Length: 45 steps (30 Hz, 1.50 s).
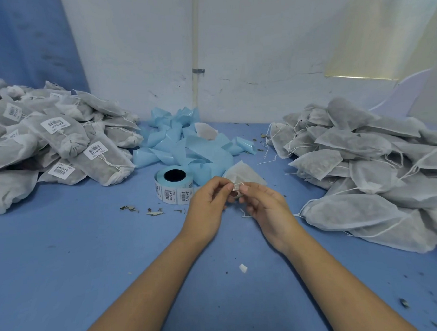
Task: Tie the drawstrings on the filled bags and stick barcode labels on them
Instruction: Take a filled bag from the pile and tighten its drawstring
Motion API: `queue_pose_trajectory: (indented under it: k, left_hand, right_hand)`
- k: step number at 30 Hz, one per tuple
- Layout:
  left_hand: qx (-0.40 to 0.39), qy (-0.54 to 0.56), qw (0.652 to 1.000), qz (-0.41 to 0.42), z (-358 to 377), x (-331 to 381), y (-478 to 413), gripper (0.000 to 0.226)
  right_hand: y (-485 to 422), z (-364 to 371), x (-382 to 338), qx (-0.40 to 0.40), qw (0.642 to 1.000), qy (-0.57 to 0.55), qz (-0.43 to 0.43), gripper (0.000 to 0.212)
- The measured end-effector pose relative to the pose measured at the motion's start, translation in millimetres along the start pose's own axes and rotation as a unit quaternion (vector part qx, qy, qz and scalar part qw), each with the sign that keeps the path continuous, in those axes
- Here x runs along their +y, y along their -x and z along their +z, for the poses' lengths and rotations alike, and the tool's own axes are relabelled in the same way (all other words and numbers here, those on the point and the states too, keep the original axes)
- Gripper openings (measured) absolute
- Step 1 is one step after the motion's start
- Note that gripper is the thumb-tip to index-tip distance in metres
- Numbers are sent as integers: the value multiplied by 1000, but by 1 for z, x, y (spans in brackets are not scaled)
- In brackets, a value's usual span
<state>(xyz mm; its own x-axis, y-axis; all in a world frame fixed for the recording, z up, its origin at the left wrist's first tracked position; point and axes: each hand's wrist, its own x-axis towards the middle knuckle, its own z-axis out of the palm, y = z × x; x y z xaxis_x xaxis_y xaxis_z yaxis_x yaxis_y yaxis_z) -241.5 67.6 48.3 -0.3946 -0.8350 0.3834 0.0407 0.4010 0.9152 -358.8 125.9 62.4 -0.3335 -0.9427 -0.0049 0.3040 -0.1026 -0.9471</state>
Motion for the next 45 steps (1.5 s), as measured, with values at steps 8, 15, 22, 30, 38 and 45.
queue_pose_trajectory:
  k: [8,15,22,30,38,45]
  left_hand:
    - [7,-16,1000,-5,-2,0,0,14]
    - [21,-48,999,8,0,5,2,10]
    - [26,-58,998,-16,0,5,2,12]
    - [26,-130,991,-36,-2,6,3,19]
    - [62,-151,986,37,6,6,6,14]
    - [9,-236,959,156,1,3,6,36]
  right_hand:
    - [0,2,-1,-21,1000,17,9,10]
    - [-1,2,-2,-6,1000,-25,15,7]
    - [0,-2,-4,-1,997,-69,23,8]
    - [-2,-5,-4,-2,995,-100,22,7]
    - [1,-5,-6,-84,990,-106,44,8]
    - [0,-4,-6,-82,977,-190,58,9]
